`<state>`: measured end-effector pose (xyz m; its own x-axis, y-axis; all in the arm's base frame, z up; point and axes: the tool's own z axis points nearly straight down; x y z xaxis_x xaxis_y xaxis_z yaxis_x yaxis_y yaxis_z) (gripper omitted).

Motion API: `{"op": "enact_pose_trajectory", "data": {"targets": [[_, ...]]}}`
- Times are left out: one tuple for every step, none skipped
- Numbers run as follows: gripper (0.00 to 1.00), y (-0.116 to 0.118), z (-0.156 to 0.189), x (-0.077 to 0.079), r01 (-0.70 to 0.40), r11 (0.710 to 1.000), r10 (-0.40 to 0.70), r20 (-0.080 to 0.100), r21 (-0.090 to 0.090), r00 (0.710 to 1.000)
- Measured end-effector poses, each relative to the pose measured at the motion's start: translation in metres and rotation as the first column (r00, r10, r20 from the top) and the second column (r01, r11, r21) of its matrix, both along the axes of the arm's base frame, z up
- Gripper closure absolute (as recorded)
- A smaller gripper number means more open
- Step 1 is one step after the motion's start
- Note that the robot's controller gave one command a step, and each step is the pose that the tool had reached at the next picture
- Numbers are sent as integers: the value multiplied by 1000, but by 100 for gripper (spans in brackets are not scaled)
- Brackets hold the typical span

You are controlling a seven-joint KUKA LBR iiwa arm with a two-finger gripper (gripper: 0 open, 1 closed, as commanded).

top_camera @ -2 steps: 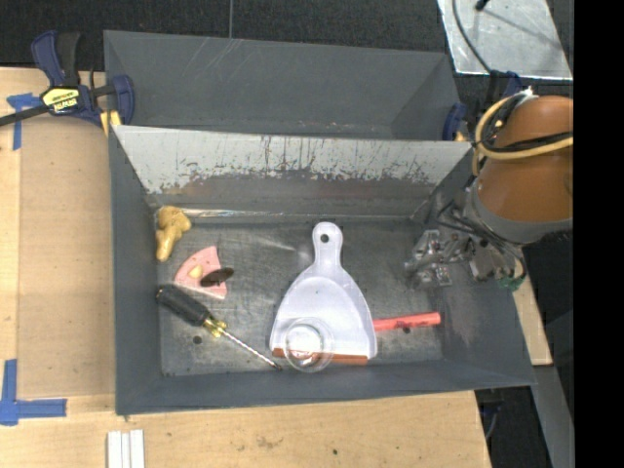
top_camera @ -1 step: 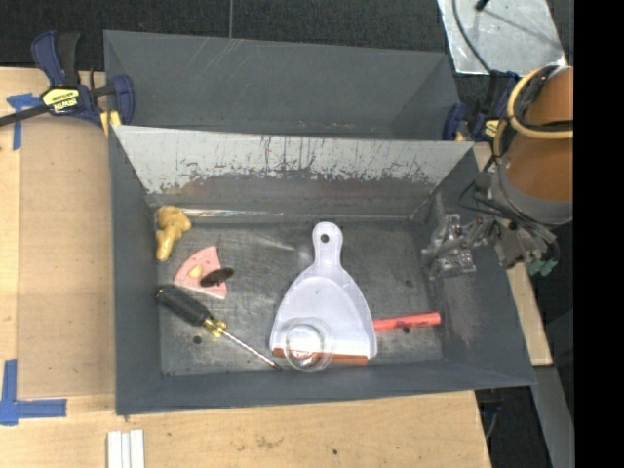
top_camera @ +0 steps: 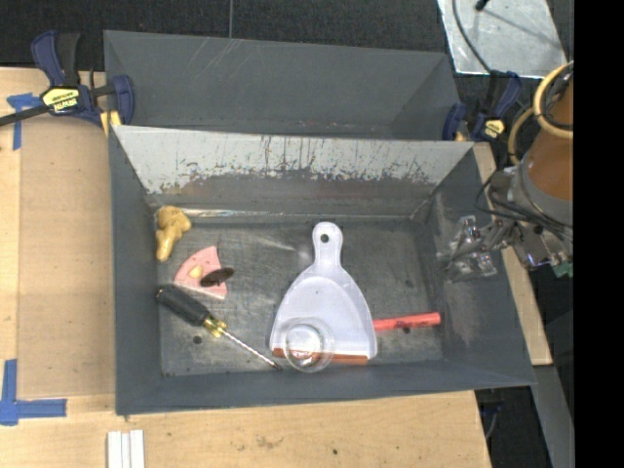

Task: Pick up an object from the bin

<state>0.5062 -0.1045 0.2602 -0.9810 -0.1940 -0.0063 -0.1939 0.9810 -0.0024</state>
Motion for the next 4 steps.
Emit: {"op": "enact_pose_trajectory", "data": {"targets": [[100,-39,-101,36,46,999,-46,-2,1,999],[100,-39,-101,36,45,999,-45,-2,1,999],[100,-29,-102,43,-3,1000,3,-3,-2,1000],[100,-6,-103,55,-79,997,79,-1,1,997]]}}
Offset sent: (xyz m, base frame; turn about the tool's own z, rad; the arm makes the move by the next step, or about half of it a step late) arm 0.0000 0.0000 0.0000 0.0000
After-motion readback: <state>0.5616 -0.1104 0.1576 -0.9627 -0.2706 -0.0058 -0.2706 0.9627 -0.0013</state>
